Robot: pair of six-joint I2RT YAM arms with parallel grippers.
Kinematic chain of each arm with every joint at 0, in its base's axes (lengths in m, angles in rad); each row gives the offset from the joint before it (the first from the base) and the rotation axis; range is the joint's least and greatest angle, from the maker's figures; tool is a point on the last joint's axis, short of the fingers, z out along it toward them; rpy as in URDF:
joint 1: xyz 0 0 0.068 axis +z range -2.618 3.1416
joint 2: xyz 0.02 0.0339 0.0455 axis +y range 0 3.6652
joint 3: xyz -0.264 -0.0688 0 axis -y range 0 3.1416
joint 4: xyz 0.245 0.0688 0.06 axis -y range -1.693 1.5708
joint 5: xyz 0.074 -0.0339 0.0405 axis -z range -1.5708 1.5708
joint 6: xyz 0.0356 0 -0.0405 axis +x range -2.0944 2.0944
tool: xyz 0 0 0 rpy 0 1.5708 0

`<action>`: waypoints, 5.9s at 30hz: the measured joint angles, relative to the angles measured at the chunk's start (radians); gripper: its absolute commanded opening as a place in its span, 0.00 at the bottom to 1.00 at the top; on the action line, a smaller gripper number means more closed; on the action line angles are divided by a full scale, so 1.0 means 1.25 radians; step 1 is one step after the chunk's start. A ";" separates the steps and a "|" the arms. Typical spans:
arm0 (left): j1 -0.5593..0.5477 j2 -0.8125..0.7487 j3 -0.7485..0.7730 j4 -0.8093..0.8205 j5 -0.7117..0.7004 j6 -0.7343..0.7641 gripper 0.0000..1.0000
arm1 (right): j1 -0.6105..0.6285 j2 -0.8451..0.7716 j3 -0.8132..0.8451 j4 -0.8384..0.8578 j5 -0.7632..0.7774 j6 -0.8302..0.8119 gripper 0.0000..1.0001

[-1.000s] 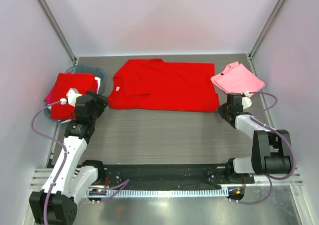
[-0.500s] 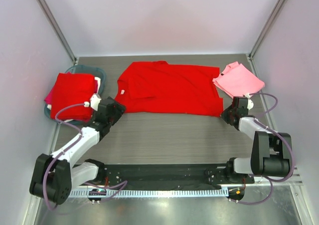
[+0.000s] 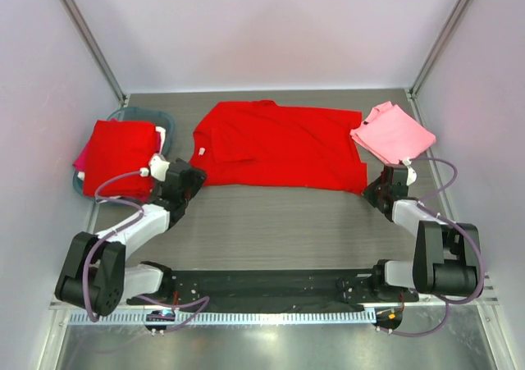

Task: Fold and stack the t-shirts
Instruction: Fold the tshirt

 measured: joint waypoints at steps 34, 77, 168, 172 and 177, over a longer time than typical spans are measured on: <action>0.044 0.229 -0.103 0.353 -0.060 -0.001 0.16 | 0.000 -0.014 -0.028 0.041 -0.002 0.006 0.01; 0.075 0.056 0.134 -0.196 0.021 0.060 0.00 | 0.000 -0.151 0.024 -0.231 0.015 0.028 0.01; 0.227 -0.083 0.413 -0.579 0.138 0.103 0.00 | 0.002 -0.170 0.312 -0.475 -0.014 0.051 0.01; 0.272 -0.062 0.650 -0.578 0.164 0.111 0.01 | 0.003 -0.134 0.573 -0.482 -0.037 0.057 0.01; 0.297 -0.103 0.673 -0.600 0.180 0.115 0.00 | 0.006 -0.182 0.675 -0.479 -0.050 0.061 0.01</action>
